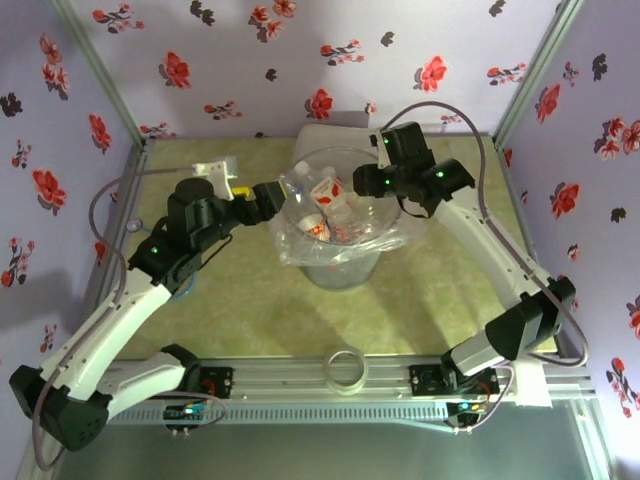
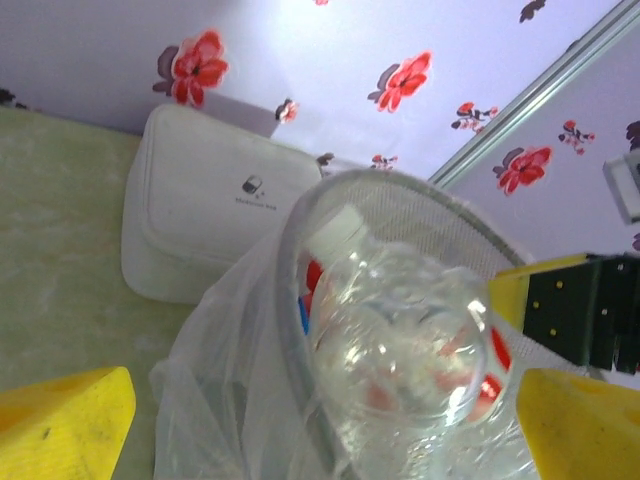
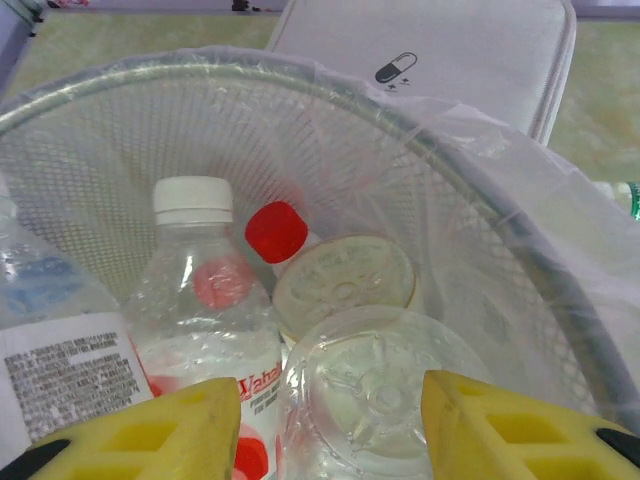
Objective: Put the plastic bottles in the bin
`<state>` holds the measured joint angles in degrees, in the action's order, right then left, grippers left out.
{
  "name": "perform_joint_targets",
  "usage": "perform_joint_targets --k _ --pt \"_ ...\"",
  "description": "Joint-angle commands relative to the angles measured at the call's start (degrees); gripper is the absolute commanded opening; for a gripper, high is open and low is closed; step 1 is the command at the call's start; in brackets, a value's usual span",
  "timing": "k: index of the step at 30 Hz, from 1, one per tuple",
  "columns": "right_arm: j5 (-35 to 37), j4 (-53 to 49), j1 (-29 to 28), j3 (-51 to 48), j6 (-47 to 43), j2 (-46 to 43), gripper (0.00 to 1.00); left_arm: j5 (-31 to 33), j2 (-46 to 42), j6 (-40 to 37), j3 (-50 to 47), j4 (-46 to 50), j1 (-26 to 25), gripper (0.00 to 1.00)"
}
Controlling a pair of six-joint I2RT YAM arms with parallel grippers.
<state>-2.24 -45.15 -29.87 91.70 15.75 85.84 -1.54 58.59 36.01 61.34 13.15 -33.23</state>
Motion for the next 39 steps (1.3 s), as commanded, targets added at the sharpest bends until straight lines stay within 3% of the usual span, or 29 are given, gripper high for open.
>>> perform_joint_targets --k 1,6,11,14,23,32,39 --pt "-4.14 -2.78 -0.37 -1.39 2.52 -1.67 0.52 0.06 3.15 -3.52 5.72 -1.38 0.54 0.94" --pt "-1.57 -2.83 -0.28 0.05 2.10 -4.20 0.66 -2.06 10.06 -4.54 12.36 -4.74 0.47 0.85" --pt "0.86 -1.95 0.91 0.90 1.79 -7.74 0.70 -4.21 14.87 -4.08 14.55 -6.66 -0.01 0.51" --pt "1.17 -1.77 2.14 0.50 1.81 -9.10 0.71 -4.39 15.31 -3.79 13.35 -6.75 -0.73 0.41" --pt "0.48 0.45 3.59 -2.29 2.79 -10.12 0.71 -4.45 14.38 -5.18 9.20 -1.39 -2.95 0.31" --pt "0.63 2.32 4.58 -2.93 3.31 -10.03 0.72 -3.22 11.74 -6.85 3.64 4.22 -3.84 0.29" --pt "6.89 7.40 9.87 -3.40 6.77 -10.75 0.76 -2.68 11.56 -8.58 3.96 6.54 -4.12 0.30"
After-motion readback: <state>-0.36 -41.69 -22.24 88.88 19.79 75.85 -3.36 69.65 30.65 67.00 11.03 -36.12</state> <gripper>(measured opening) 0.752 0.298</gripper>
